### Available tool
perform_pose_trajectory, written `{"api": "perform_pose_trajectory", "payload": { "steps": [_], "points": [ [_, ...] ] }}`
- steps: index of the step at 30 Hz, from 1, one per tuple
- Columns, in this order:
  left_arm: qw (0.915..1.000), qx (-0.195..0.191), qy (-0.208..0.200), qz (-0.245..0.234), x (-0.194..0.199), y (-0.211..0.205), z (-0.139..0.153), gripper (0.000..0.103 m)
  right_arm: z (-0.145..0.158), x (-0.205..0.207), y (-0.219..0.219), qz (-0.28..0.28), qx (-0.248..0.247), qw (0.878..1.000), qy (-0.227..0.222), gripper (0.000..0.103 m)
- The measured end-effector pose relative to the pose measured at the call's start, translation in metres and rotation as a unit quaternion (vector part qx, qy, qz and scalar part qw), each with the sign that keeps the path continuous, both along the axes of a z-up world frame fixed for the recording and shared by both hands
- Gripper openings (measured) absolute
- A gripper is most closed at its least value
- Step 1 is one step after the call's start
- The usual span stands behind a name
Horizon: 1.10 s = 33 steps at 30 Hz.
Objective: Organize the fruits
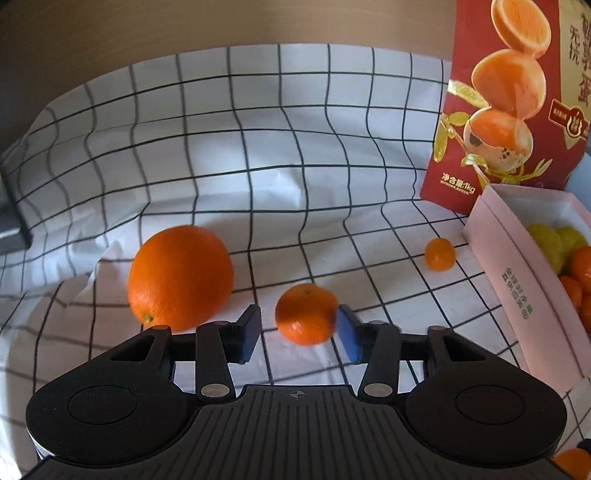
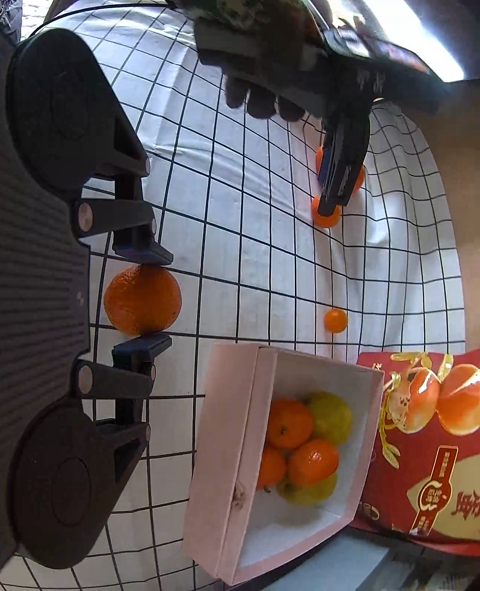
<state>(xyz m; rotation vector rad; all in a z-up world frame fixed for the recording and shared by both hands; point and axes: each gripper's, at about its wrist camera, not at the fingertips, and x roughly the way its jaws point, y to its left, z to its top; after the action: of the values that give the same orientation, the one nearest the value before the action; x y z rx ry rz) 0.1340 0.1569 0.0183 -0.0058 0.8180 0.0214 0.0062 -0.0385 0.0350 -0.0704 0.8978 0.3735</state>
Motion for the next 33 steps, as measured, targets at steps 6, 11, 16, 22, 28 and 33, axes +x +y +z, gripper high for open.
{"api": "perform_pose_trajectory", "payload": {
  "steps": [6,11,16,22,28,33],
  "points": [
    [0.9996,0.018,0.011,-0.017,0.012,-0.013,-0.007,0.049,-0.002,-0.004,-0.002,-0.004,-0.003,1.000,-0.011,0.041],
    [0.9996,0.020,0.008,-0.021,0.010,-0.013,-0.007,0.048,-0.009,-0.006,-0.002,-0.003,-0.002,1.000,-0.002,0.042],
    [0.9995,0.000,0.007,-0.031,-0.003,-0.008,-0.006,0.048,-0.013,-0.005,-0.002,-0.003,-0.003,1.000,0.007,0.042],
    [0.9988,-0.033,0.006,-0.036,-0.037,-0.002,0.001,0.048,-0.016,-0.006,0.002,0.004,-0.008,1.000,0.008,0.053],
    [0.9954,-0.076,0.005,-0.057,-0.090,-0.006,0.014,0.048,-0.018,-0.010,0.010,0.016,-0.024,1.000,-0.004,0.064],
    [0.9917,-0.104,0.032,-0.069,-0.129,-0.017,0.007,0.048,-0.020,-0.014,0.010,0.012,-0.025,1.000,-0.015,0.071]
  ]
}}
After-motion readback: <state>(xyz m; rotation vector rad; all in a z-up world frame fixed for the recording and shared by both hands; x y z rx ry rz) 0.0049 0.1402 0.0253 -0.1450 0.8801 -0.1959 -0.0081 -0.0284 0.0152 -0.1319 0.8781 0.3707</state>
